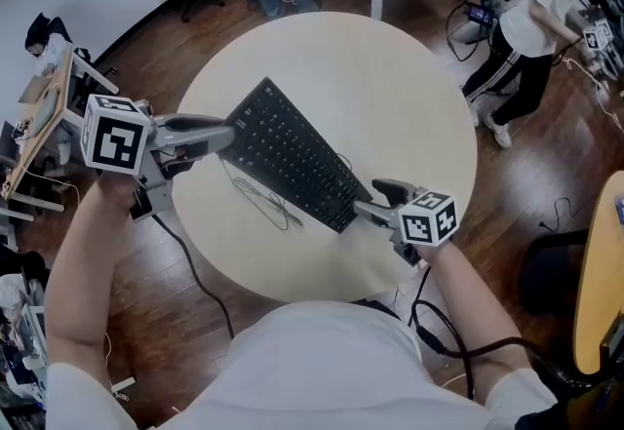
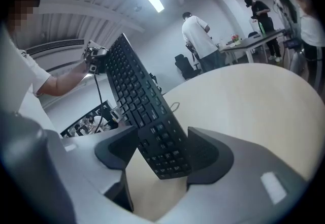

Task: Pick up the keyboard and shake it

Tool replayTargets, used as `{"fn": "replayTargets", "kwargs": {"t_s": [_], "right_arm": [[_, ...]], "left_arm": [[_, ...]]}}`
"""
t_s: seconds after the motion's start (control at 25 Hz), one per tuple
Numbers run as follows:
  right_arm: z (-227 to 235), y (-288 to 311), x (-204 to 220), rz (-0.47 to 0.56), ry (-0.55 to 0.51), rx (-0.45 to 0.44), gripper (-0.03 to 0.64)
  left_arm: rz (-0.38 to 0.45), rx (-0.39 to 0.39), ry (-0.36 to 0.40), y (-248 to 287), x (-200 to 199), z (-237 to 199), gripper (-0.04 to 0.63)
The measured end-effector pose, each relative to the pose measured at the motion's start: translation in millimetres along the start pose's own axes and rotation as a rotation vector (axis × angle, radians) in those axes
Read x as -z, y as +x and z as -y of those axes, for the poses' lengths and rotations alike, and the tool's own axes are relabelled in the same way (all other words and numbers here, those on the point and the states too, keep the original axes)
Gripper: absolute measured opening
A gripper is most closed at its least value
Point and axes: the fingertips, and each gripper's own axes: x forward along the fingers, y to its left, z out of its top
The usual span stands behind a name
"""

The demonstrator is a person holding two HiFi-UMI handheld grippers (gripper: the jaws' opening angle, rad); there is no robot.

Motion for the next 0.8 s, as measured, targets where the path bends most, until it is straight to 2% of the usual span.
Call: {"fn": "replayTargets", "kwargs": {"t_s": [0.24,0.52,0.8], "right_arm": [[-20,-7,-27,0.050,-0.109,0.009,0.298],[-25,-15,-44,0.082,-0.120,0.002,0.298],[-46,-27,-62,0.115,-0.230,0.016,0.298]], "left_arm": [[-0.049,-0.028,0.153,14,-25,12,0.067],[-0.105,-0.052,0.394,34,-54,42,0.066],[-0.178,-0.006,0.632,45,-27,102,0.066]]}}
